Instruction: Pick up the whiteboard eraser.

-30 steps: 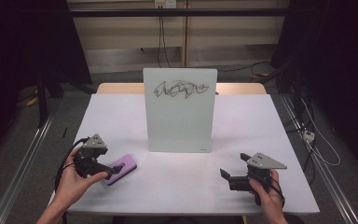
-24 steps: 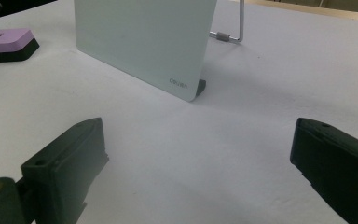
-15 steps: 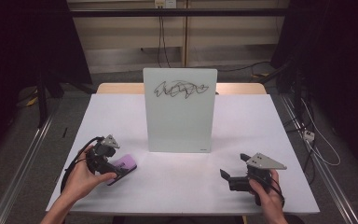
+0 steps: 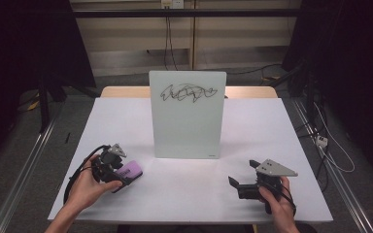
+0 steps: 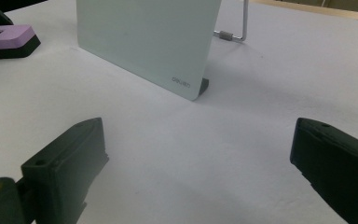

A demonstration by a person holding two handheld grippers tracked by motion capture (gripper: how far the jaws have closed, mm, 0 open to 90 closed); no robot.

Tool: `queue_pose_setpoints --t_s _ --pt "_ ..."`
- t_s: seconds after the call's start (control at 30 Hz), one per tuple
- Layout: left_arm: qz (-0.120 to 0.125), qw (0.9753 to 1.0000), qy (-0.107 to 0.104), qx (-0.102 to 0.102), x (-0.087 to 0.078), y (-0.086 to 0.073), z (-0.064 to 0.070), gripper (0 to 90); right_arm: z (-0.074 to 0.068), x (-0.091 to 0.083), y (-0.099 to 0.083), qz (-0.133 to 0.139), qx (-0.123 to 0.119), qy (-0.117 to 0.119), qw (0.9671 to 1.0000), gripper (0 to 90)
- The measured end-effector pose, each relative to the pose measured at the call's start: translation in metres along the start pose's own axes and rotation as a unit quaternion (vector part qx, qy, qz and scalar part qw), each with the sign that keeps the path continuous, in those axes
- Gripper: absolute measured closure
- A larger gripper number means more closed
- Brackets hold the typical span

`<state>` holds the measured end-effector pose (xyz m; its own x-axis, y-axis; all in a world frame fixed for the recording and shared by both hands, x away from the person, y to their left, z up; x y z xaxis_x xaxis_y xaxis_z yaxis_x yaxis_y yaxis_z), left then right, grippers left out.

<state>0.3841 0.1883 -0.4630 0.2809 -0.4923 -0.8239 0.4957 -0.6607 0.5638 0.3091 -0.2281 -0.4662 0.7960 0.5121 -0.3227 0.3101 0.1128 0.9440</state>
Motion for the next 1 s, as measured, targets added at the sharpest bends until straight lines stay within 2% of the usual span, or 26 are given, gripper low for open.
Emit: queue_pose_setpoints --t_s 0.07,0.17,0.27,0.47,0.73,1.0 --pt "0.0 1.0 0.003 -0.003 -0.0003 -0.0005 -0.0012 35.0 0.0002 -0.0001 -0.0001 0.0 0.0 -0.001 1.0 3.3" --pt "-0.008 0.9999 -0.006 0.003 0.0022 -0.0014 -0.0003 39.8 0.0005 -0.0001 -0.0001 0.0 0.0 -0.001 1.0 3.2" --pt "-0.012 0.9999 -0.001 0.002 0.004 -0.0016 0.0011 40.0 0.0003 0.0 -0.0002 -0.001 0.0 -0.001 1.0 3.3" --pt "-0.008 0.9999 -0.005 -0.008 0.0028 -0.0028 -0.0003 38.5 -0.0001 0.0003 -0.0005 -0.002 0.0 0.002 1.0 3.3" --pt "-0.009 0.9999 -0.005 -0.004 0.0025 -0.0041 -0.0003 40.9 -0.0004 0.0003 -0.0007 -0.003 0.0 0.003 1.0 3.3" --pt "-0.005 0.9999 -0.006 -0.012 0.0014 -0.0044 -0.001 41.0 -0.0005 0.0004 -0.0008 -0.003 0.001 0.003 1.0 3.3"
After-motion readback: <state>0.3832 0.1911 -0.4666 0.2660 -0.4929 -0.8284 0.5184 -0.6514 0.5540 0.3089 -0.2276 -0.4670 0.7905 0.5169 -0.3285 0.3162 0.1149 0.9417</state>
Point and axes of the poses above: each handheld gripper's, and its own axes: x roughly forward along the jaws, y roughly out of its top, z roughly to its right, the point moved 5 cm from there along x, roughly forward along the jaws, and after that the axes turned 9 degrees about z, right-handed, at the moved point
